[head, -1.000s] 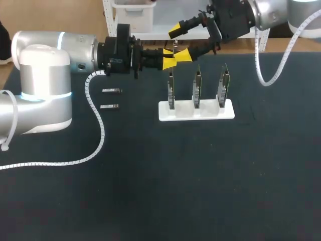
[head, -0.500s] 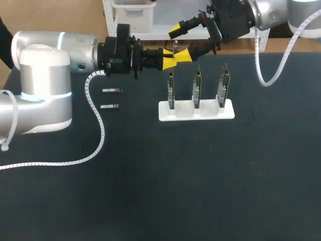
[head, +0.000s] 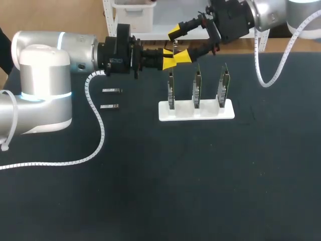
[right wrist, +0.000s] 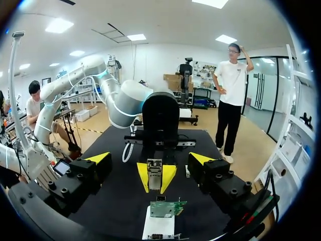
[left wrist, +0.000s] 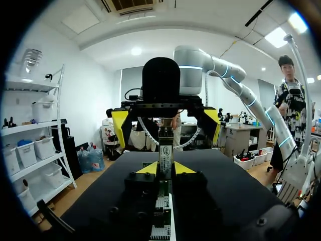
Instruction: Pick up the optical module with the left hand, and insert it into the network port with the right hand.
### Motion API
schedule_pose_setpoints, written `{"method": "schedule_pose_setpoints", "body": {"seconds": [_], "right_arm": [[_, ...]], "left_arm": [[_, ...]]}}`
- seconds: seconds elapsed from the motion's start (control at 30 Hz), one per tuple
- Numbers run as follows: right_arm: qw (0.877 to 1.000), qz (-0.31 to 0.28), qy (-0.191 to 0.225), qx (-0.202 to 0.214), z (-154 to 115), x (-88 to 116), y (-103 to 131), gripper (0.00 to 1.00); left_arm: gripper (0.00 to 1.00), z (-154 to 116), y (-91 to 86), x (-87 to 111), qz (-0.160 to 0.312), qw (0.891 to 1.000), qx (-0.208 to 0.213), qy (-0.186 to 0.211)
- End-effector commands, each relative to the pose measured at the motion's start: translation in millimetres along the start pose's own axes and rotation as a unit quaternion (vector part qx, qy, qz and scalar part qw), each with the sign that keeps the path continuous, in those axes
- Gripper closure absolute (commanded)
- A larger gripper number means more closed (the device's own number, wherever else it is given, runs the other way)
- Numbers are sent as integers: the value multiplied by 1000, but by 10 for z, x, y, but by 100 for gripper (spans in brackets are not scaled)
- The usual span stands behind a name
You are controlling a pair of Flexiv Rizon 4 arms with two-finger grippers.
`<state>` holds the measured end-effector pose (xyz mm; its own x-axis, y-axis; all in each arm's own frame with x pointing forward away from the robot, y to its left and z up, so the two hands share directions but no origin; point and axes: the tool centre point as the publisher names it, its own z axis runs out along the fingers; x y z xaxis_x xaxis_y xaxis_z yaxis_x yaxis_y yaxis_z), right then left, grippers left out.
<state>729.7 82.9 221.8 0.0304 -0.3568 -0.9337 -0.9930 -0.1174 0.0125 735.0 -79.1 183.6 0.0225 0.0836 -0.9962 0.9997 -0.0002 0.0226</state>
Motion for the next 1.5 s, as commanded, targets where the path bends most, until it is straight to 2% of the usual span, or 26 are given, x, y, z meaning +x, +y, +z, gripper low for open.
{"method": "schedule_pose_setpoints", "body": {"seconds": [0.03,0.1,0.17,0.2,0.23,1.1,1.13,1.17,1.5], "right_arm": [[1000,0,0,-1,8,-1,-13,0],[1000,0,0,-1,8,-1,-13,0],[1000,0,0,-1,8,-1,-13,59],[1000,0,0,-1,8,-1,-13,82],[1000,0,0,-1,8,-1,-13,100],[1000,0,0,-1,8,-1,-13,100],[1000,0,0,-1,8,-1,-13,100],[1000,0,0,-1,8,-1,-13,100],[1000,0,0,-1,8,-1,-13,100]], "left_arm": [[100,-1,-2,-2,0,1000,0,1],[100,-1,-2,-2,0,1000,0,1],[100,-1,-2,-2,0,1000,0,1],[100,-1,-2,-2,0,1000,0,1],[100,-1,-2,-2,0,1000,0,1],[100,-1,-2,-2,0,1000,0,1],[38,-1,-2,-2,0,1000,0,1],[0,-1,-2,-2,0,1000,0,1],[0,-1,-2,-2,0,1000,0,1]]}}
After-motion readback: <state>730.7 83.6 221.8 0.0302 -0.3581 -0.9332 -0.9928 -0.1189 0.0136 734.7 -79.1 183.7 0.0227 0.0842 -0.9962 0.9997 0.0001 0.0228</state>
